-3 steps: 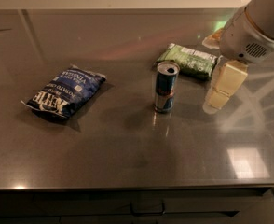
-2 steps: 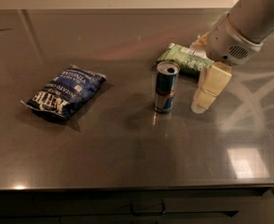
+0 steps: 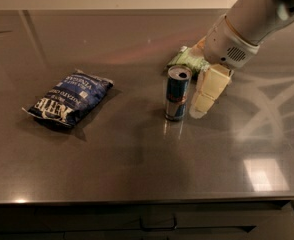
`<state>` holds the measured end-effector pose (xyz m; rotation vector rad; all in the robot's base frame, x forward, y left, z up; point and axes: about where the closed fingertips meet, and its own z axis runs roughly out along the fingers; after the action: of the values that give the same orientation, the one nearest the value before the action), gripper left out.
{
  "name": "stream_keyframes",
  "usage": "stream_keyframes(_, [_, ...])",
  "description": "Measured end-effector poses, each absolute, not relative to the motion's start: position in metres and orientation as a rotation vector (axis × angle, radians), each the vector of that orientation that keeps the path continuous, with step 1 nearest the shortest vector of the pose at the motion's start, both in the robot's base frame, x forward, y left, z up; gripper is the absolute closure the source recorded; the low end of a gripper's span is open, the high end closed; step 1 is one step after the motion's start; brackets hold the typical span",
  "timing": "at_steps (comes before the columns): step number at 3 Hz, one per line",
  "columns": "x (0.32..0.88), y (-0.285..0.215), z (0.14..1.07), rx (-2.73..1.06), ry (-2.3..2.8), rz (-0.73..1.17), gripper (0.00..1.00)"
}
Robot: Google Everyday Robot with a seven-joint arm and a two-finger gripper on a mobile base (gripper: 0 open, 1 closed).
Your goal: Move redbull can near blue chip bag
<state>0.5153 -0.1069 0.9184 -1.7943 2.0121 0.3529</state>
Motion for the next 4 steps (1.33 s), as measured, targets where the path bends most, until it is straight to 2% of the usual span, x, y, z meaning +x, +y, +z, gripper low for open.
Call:
stream_keyframes(1, [0.515,-0.094,0.917,-1.810,1.998,0.407,0.00])
stream_keyframes(2, [0.514,-0.086,0.916,-1.826,1.991,0.445,0.19])
stream_keyframes(4, [0.514,-0.080,0.918,-1.850,1.977,0.455,0.64])
